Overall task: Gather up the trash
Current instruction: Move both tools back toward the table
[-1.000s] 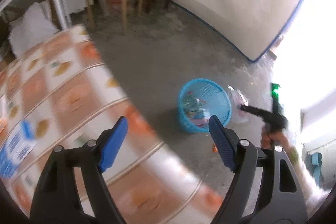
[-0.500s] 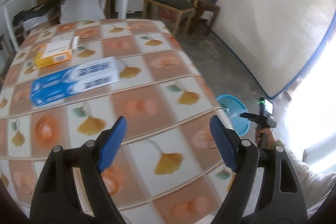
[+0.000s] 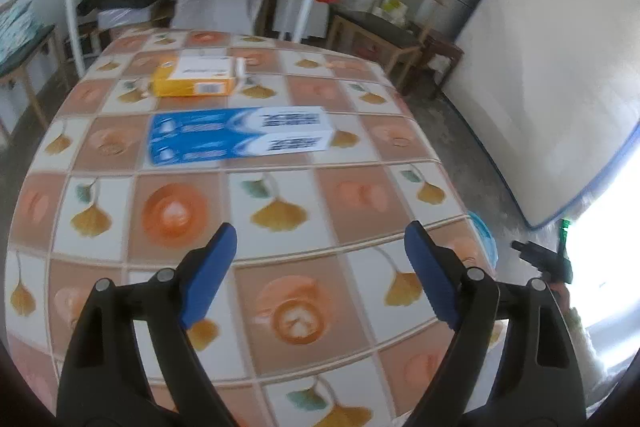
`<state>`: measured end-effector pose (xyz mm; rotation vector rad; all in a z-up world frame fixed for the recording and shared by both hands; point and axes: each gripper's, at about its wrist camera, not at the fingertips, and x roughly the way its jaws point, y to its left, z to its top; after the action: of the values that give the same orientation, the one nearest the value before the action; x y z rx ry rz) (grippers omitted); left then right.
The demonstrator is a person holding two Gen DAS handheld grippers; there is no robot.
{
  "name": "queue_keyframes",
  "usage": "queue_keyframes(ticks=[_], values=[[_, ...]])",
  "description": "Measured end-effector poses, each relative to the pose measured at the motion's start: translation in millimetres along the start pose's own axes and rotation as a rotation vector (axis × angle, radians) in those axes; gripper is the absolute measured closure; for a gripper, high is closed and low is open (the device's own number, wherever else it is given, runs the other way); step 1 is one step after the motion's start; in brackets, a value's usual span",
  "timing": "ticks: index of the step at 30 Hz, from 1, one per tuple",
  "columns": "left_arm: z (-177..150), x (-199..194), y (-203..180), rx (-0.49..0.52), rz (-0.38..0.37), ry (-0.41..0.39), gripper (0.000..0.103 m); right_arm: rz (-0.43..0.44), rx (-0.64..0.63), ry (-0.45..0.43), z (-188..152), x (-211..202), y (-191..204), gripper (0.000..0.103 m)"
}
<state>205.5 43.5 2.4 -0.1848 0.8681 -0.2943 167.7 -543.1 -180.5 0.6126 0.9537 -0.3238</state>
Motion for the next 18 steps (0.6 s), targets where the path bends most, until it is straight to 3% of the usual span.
queue_keyframes(ticks=[9,13,18], values=[[-19,-22,45,-0.11,0.003,-0.04,0.02,0.168,-0.258,-0.108,17,-90,115,0.033],[-26,-24,55,-0.141,-0.019,-0.057,0.02,0.293,-0.429,-0.127,15,-123,199,0.033],[-36,-22,62,-0.148,-0.006,-0.086,0.02,0.425,-0.602,-0.099,0,-134,307,0.033]])
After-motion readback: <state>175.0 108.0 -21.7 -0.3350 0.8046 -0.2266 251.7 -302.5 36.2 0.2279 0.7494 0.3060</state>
